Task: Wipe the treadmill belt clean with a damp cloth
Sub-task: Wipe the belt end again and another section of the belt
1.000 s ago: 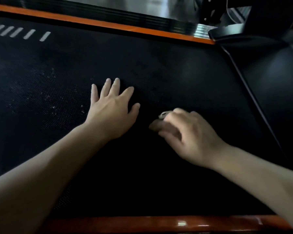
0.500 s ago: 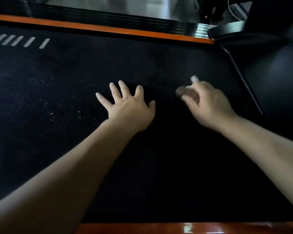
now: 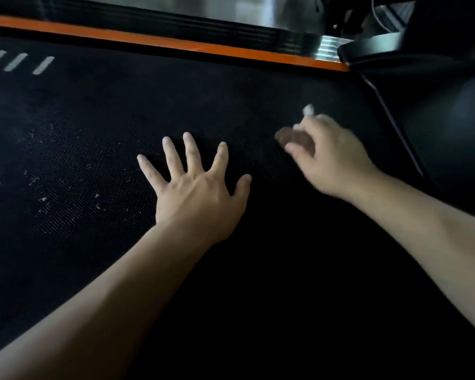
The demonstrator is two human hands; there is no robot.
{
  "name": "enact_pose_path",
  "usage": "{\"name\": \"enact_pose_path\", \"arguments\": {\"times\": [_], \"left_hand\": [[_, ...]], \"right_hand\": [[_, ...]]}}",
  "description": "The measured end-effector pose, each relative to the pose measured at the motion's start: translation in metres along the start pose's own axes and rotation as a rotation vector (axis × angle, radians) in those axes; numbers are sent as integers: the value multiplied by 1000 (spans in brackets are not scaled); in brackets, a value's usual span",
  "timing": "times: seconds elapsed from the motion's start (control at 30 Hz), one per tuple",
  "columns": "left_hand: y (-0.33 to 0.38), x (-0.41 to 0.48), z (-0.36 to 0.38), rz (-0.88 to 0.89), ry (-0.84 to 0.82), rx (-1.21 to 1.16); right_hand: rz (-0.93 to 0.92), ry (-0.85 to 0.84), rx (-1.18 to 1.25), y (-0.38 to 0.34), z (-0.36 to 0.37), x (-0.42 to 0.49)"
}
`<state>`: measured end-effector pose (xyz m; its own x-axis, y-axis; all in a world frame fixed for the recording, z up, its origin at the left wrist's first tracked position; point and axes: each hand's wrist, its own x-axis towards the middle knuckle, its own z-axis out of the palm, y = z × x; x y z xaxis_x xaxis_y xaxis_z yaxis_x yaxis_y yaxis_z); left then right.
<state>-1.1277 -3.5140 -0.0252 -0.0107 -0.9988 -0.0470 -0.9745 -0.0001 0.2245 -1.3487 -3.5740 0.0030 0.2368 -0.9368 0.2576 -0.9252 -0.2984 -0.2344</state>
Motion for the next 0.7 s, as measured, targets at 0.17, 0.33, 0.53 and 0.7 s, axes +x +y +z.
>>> {"name": "enact_pose_path", "arguments": {"times": [0.17, 0.33, 0.53, 0.7], "left_hand": [[0, 0, 1, 7, 0, 10], [-1, 0, -1, 67, -3, -3], [-3, 1, -1, 75, -13, 27], [-2, -1, -1, 66, -1, 26]], "right_hand": [[-233, -113, 114, -14, -2, -22], [38, -10, -24, 5, 6, 49], [-231, -113, 115, -19, 11, 27], [128, 2, -54, 16, 14, 105]]}}
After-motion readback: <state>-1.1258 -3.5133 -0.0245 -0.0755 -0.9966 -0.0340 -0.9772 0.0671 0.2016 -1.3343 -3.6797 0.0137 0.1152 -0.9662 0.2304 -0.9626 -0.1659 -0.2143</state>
